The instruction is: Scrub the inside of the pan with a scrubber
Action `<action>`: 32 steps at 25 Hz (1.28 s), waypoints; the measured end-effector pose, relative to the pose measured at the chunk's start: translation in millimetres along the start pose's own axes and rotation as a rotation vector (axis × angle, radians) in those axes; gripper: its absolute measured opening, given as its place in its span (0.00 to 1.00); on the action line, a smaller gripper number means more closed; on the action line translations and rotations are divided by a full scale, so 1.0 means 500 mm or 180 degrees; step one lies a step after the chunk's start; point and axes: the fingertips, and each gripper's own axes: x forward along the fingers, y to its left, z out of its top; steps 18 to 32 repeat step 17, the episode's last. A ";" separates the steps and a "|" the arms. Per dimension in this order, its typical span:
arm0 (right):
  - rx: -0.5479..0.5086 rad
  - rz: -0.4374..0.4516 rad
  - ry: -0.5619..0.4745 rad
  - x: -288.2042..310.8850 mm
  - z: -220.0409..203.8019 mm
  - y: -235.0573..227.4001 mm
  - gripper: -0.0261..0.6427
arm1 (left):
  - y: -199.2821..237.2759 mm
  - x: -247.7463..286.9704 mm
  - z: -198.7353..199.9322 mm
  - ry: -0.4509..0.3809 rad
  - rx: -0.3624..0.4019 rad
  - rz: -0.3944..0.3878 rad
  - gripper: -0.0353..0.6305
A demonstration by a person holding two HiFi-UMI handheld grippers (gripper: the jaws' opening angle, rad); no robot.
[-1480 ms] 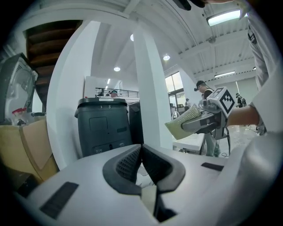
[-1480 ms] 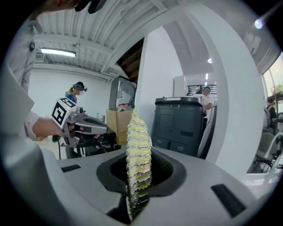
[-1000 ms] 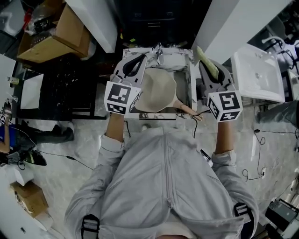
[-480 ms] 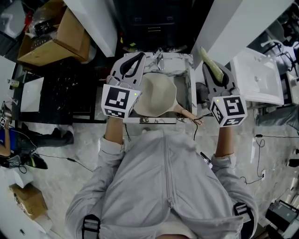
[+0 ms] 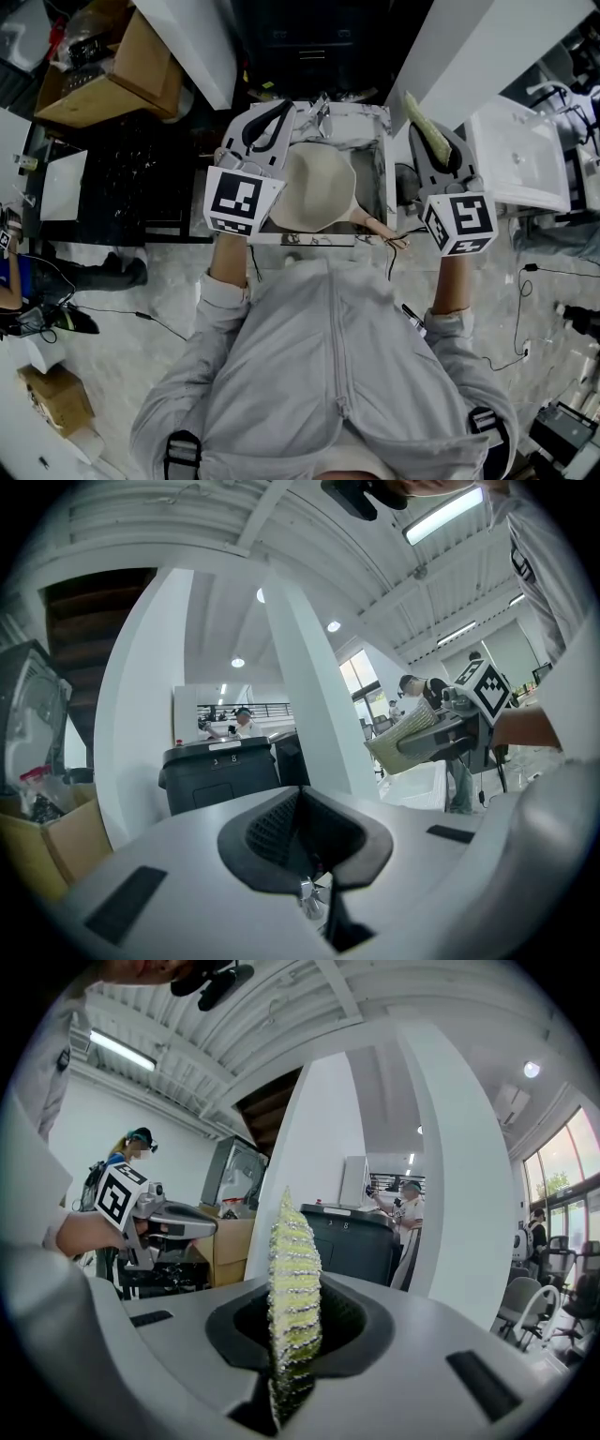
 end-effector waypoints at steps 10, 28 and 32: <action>0.0038 0.0071 -0.0084 -0.001 0.006 0.012 0.16 | 0.004 -0.008 -0.002 -0.0023 -0.0005 0.0024 0.09; 0.0061 0.0077 -0.0108 -0.001 0.007 0.014 0.16 | 0.006 -0.011 0.004 -0.0043 0.0009 0.0030 0.09; 0.0061 0.0077 -0.0108 -0.001 0.007 0.014 0.16 | 0.006 -0.011 0.004 -0.0043 0.0009 0.0030 0.09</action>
